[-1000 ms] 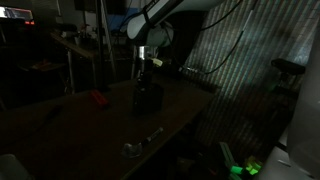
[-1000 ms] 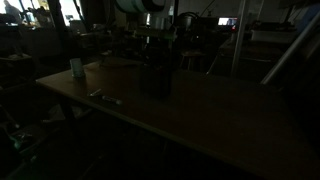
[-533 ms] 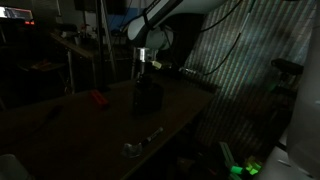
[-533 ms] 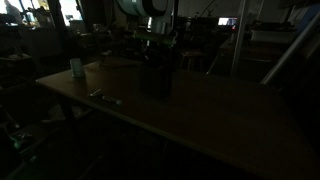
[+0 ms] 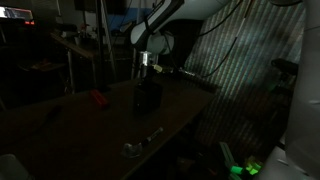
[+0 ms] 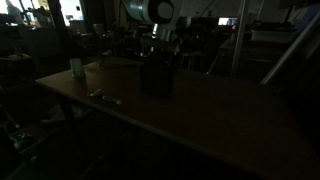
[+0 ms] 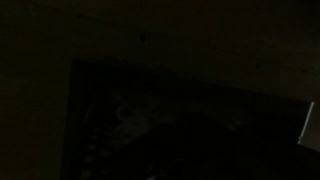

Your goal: Shove the cloth into the black box

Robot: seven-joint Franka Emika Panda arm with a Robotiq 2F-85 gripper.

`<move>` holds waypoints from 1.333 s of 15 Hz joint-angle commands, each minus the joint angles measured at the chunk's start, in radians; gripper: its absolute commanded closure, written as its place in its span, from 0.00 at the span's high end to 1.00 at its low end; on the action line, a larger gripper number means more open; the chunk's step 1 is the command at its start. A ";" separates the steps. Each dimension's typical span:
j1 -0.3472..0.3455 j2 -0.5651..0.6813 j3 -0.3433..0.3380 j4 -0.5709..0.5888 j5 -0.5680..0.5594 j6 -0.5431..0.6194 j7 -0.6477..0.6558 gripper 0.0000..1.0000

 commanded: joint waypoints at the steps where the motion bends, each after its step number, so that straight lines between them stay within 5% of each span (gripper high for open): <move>1: -0.013 0.040 -0.006 0.024 0.005 -0.011 -0.025 0.00; 18: 0.038 -0.265 -0.015 -0.039 -0.056 0.040 0.022 0.00; 19: 0.041 -0.288 -0.014 -0.042 -0.039 0.046 0.018 0.02; 20: 0.045 -0.312 -0.014 -0.046 -0.018 0.049 0.014 0.20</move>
